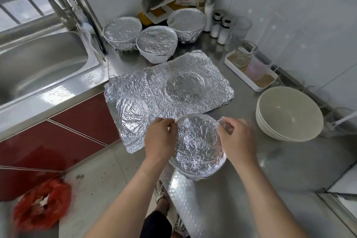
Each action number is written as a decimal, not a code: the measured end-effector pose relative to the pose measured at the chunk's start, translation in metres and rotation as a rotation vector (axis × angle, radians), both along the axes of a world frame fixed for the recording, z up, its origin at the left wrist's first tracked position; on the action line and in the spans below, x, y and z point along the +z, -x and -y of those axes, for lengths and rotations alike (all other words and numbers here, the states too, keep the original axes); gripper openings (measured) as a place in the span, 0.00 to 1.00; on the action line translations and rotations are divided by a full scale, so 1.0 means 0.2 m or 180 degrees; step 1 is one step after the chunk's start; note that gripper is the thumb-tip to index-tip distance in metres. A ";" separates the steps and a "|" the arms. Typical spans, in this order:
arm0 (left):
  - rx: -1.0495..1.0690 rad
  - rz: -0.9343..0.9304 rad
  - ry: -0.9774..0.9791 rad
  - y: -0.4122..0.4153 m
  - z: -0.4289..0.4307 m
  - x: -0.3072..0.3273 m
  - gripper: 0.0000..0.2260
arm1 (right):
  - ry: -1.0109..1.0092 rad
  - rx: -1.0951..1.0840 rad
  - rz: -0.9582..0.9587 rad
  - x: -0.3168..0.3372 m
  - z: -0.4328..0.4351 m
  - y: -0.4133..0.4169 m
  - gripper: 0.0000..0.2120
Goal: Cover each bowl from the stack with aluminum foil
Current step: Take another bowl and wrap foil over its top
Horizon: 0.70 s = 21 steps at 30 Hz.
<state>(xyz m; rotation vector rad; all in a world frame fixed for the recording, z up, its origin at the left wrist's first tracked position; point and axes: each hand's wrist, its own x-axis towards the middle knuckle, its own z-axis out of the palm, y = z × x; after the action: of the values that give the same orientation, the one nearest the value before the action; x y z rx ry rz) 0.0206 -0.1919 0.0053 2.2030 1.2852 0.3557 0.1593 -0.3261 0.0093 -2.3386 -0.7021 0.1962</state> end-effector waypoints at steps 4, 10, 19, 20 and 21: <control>0.0066 0.0007 0.0038 -0.01 0.00 -0.01 0.10 | 0.0122 0.0438 0.0072 -0.02 -0.10 -0.05 0.10; 0.0006 -0.0083 0.0018 -0.04 -0.02 -0.03 0.11 | 0.0211 0.0422 0.0092 -0.06 -0.13 -0.04 0.08; 0.0003 0.0169 0.0253 -0.09 -0.02 -0.03 0.10 | 0.0243 0.0586 -0.0068 -0.05 -0.15 -0.05 0.08; 0.0008 0.0189 0.0253 -0.09 -0.02 -0.04 0.09 | 0.0219 0.0679 -0.0098 -0.05 -0.16 -0.05 0.10; 0.0010 0.0222 0.0247 -0.09 -0.02 -0.04 0.09 | 0.0234 0.0774 -0.0119 -0.04 -0.18 -0.06 0.11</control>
<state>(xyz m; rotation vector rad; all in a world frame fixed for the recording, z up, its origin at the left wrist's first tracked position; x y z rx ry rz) 0.0394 -0.1874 -0.0025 2.1057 1.2446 0.3742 0.1705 -0.2900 0.0006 -2.3077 -0.9753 0.3782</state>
